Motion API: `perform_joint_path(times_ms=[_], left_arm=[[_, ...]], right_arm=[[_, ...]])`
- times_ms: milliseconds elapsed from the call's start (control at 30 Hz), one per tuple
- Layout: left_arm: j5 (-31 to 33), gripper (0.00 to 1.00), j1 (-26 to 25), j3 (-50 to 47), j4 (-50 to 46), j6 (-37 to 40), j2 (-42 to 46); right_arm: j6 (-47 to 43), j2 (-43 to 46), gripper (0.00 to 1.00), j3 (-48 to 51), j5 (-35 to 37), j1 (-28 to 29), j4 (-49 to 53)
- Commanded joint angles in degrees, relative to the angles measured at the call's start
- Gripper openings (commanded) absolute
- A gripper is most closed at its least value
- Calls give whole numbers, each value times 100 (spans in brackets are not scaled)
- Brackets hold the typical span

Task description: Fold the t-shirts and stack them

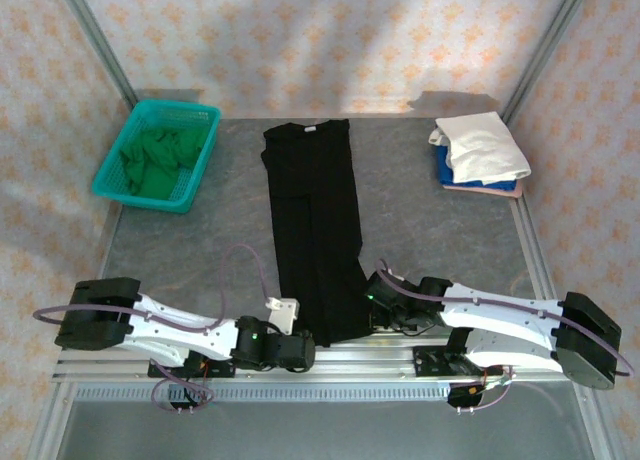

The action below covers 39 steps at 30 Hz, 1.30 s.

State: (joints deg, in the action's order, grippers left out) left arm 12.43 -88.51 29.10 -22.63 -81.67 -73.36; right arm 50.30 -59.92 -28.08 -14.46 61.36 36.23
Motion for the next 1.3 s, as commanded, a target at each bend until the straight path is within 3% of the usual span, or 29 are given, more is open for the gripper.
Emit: perform_joint_path(times_ms=[0, 133, 333, 533, 700, 833, 933, 1067, 1267], left_arm=[[261, 32, -43, 134, 407, -89, -44], [404, 0, -76, 233, 273, -53, 109], [839, 0, -101, 377, -777, -25, 1037], [1604, 0, 66, 482, -1837, 128, 2186], [1097, 0, 1528, 424, -1319, 1463, 2603], [-4, 0, 3154, 646, -702, 2586, 1990], [-632, 0, 4077, 1072, -606, 3213, 1298], [-1241, 0, 4989, 1698, -526, 3793, 366], [-1918, 0, 5845, 2861, -604, 4398, -1019]], right_arm=[[-98, 111, 10, -189, 69, 51, 381], [-85, 327, 0, -385, 144, 51, 673], [-10, 756, 0, -827, 351, 45, 1238], [-202, 568, 0, -1856, 1273, -23, 1677], [-819, -480, 0, -2623, 1323, -766, 1348], [-1435, -1544, 0, -3490, 1294, -1413, 1200], [-1764, -2187, 0, -4009, 1235, -1781, 982], [-2129, -3125, 0, -4667, 666, -2312, 825], [-2484, -4203, 0, -5516, 174, -2959, 856]])
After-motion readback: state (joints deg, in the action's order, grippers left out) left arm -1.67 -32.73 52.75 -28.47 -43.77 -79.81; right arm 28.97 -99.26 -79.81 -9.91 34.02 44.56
